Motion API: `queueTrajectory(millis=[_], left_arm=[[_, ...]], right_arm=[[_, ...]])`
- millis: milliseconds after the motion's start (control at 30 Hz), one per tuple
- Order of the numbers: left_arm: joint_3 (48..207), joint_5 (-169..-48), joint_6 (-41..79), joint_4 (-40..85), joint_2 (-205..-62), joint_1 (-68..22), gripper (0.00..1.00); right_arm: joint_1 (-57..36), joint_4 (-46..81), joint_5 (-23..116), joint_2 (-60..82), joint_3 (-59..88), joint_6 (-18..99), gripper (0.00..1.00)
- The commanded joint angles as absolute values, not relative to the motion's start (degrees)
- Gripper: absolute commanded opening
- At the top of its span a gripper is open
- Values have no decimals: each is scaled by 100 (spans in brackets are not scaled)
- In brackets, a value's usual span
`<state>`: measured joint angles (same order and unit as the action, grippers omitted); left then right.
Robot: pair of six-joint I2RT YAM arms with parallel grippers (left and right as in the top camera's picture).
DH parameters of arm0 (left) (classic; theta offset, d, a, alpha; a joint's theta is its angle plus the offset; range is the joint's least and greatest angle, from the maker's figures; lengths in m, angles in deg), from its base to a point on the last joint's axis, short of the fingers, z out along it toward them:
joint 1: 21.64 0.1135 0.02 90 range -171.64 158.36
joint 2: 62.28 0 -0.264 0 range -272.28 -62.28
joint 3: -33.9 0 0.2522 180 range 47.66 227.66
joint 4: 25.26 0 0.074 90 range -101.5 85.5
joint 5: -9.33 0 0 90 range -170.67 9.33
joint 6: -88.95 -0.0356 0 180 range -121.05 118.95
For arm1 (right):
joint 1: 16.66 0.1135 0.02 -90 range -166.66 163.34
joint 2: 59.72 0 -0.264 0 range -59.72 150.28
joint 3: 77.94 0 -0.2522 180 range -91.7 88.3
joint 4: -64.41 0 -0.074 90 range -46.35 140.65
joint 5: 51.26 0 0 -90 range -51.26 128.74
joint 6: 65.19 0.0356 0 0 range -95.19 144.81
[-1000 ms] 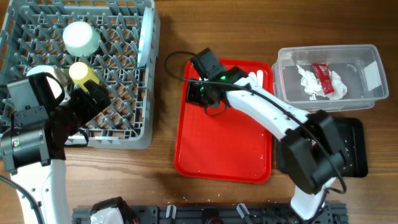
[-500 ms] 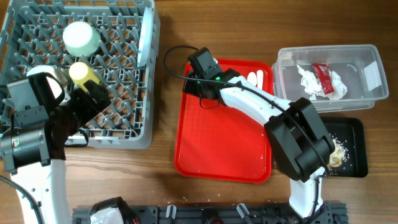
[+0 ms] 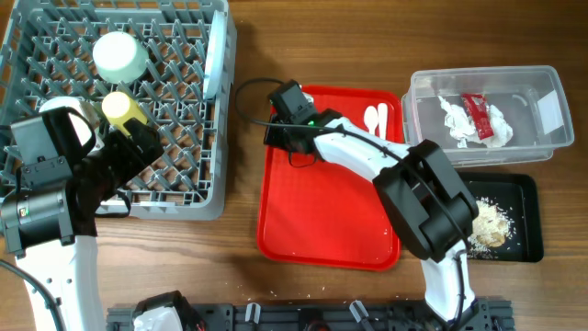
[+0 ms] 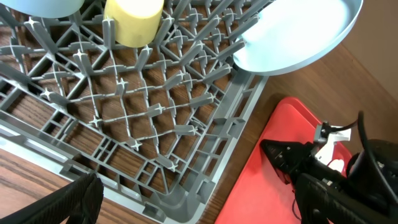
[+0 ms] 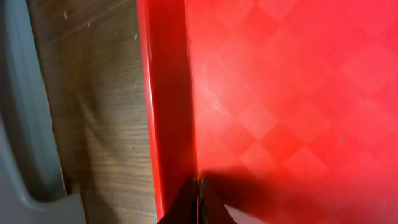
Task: Sort waste into correct bins and load items into the dishwasher rack
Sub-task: 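Move the right gripper over the white spoon on the red tray, then lower the right gripper and grasp the white spoon handle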
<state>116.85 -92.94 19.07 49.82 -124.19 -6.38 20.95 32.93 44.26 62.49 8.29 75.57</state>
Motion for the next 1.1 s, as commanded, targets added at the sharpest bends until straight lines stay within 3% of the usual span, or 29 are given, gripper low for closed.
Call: queueTrajectory(millis=[0, 433, 667, 700, 733, 767, 800, 833, 967, 1067], left_arm=[[11707, -9259, 1892, 4965, -12395, -646, 100], [11707, -9259, 1892, 4965, -12395, -646, 100], [11707, -9259, 1892, 4965, -12395, -646, 100], [11707, -9259, 1892, 4965, -12395, -646, 100], [11707, -9259, 1892, 4965, -12395, -646, 100], [11707, -9259, 1892, 4965, -12395, -646, 100], [11707, -9259, 1892, 4965, -12395, -646, 100], [11707, -9259, 1892, 4965, -12395, -646, 100], [11707, -9259, 1892, 4965, -12395, -646, 100], [11707, -9259, 1892, 4965, -12395, -646, 100]], right_arm=[[2241, 3308, 4622, 6359, 823, 7494, 4], [2292, 3247, 5372, 6339, 475, 6747, 4], [2071, 2602, 4876, 5585, 429, 6355, 5], [1994, 2377, 4690, 5285, 429, 6355, 11], [1841, 2089, 4550, 4859, 429, 6233, 24], [1667, 1907, 4561, 4496, 429, 5929, 65], [1542, 1785, 4555, 4256, 429, 5763, 86], [1446, 1689, 4550, 4083, 429, 5586, 99], [635, 622, 3731, 3587, 434, 4633, 99], [202, 73, 3728, 3937, 469, 4028, 86]])
